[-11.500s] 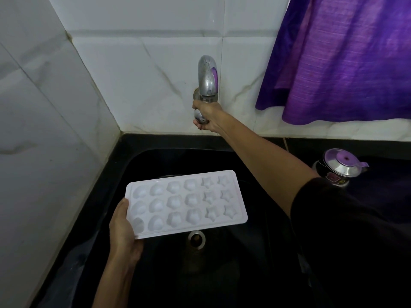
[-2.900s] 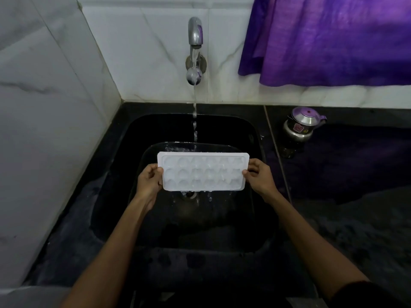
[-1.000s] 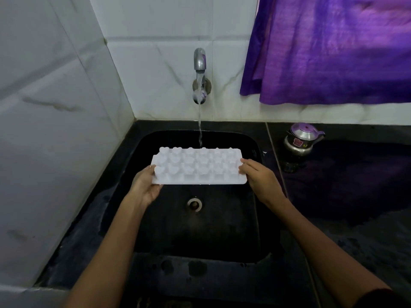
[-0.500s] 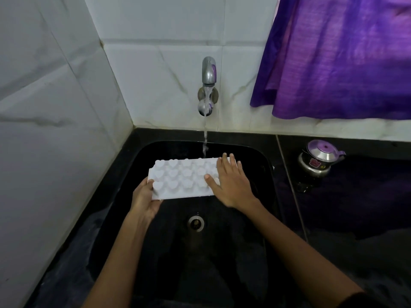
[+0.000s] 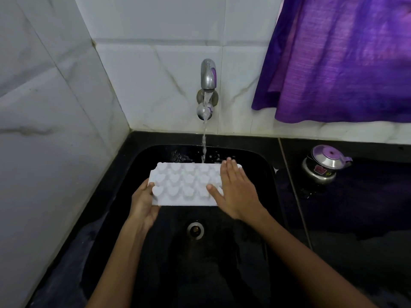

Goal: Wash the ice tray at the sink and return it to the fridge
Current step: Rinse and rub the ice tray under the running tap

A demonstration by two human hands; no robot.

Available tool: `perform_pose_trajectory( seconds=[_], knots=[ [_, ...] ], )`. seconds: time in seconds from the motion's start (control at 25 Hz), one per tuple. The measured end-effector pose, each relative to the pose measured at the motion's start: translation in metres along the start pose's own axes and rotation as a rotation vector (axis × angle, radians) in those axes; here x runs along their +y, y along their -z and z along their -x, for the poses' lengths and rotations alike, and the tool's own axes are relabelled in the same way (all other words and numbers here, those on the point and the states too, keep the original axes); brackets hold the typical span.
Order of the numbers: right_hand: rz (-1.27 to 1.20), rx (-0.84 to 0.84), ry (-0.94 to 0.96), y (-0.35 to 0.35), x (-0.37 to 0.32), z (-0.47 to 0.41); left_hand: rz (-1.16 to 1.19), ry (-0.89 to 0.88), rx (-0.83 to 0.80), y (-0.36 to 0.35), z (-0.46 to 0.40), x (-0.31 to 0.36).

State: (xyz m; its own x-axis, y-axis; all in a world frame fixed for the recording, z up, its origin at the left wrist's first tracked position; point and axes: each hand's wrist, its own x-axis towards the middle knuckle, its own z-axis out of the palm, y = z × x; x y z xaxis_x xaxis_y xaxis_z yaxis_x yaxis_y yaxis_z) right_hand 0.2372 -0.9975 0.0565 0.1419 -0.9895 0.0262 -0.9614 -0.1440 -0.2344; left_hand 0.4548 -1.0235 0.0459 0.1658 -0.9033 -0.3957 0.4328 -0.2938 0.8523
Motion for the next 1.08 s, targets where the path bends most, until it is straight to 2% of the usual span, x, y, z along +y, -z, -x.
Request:
perform_pose_trajectory(
  seconds=[0.08,0.24,0.32,0.6,0.68,0.8,0.88,1.08],
  knots=[
    [0.013,0.025,-0.016,0.003,-0.002,-0.016,0.034,0.009,0.003,-0.003,0.001,-0.003],
    [0.021,-0.032,0.203,-0.001,-0.017,-0.016,0.075,0.000,0.033,0.003,-0.010,0.000],
    [0.035,-0.026,0.245,-0.006,-0.018,-0.002,0.086,0.000,0.052,0.006,-0.016,0.003],
    [0.027,0.027,-0.060,0.001,-0.013,-0.024,0.108,0.022,-0.030,-0.007,-0.010,-0.008],
    [0.024,0.009,0.009,0.001,-0.019,-0.033,0.130,0.028,-0.010,-0.011,-0.009,-0.009],
    [0.009,-0.043,0.224,-0.006,-0.030,-0.015,0.145,0.017,0.036,-0.010,-0.014,-0.006],
    [0.023,-0.031,0.262,-0.012,-0.028,0.002,0.137,0.017,0.059,-0.005,-0.019,-0.003],
    [0.022,0.001,0.029,-0.005,-0.014,-0.016,0.118,0.064,-0.011,-0.006,-0.013,-0.010]
  ],
)
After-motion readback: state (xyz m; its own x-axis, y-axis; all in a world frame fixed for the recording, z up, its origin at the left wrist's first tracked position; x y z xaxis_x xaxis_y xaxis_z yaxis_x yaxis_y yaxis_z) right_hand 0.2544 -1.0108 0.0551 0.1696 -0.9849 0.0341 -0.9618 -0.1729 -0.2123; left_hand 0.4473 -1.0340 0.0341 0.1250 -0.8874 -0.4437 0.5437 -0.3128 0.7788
